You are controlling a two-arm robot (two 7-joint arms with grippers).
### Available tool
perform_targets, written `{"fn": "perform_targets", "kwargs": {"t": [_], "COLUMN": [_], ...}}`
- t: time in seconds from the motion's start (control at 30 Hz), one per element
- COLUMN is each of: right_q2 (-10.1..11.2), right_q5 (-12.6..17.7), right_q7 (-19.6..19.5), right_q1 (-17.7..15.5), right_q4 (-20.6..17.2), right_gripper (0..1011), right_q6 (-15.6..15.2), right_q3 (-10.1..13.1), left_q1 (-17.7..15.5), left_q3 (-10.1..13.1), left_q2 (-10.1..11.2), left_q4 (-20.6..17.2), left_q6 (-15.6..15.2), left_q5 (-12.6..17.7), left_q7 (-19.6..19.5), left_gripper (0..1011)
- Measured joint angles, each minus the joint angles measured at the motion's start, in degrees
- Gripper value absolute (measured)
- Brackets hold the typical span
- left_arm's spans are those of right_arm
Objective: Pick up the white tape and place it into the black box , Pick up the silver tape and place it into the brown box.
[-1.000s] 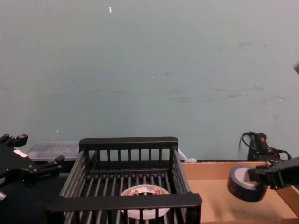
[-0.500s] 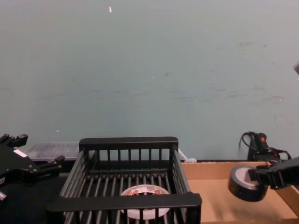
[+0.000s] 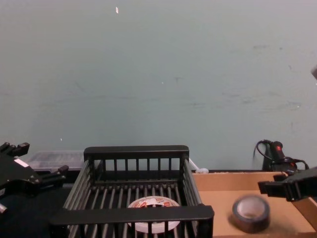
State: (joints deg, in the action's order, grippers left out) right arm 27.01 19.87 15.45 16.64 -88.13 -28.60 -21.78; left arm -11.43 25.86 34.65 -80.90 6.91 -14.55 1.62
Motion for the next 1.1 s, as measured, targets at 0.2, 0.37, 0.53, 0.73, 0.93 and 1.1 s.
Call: {"fn": "perform_targets", "kwargs": {"t": [0.2,0.37,0.53,0.73,0.93,1.1], "right_q2": [0.0,0.1,0.1,0.1,0.1,0.1], "right_q5": [0.0,0.0,0.0,0.0,0.0,0.0], "right_q7": [0.0,0.1,0.1,0.1,0.1,0.1], "right_q1": [0.0,0.0,0.0,0.0,0.0,0.0], "right_q4": [0.0,-0.1,-0.1,-0.1,-0.1,-0.1], "right_gripper": [559,717,865,1002,1002,1002], "right_q6": [0.0,0.0,0.0,0.0,0.0,0.0], "right_q3": [0.0,0.0,0.0,0.0,0.0,0.0], "left_q1": [0.0,0.0,0.0,0.0,0.0,0.0], "left_q3": [0.0,0.0,0.0,0.0,0.0,0.0], "left_q2": [0.0,0.0,0.0,0.0,0.0,0.0], "left_q4": [0.0,0.0,0.0,0.0,0.0,0.0], "left_q6": [0.0,0.0,0.0,0.0,0.0,0.0], "left_q5": [0.0,0.0,0.0,0.0,0.0,0.0], "left_q7": [0.0,0.0,0.0,0.0,0.0,0.0], "left_gripper": [1001,1001,1001,1001,1001,1001]}}
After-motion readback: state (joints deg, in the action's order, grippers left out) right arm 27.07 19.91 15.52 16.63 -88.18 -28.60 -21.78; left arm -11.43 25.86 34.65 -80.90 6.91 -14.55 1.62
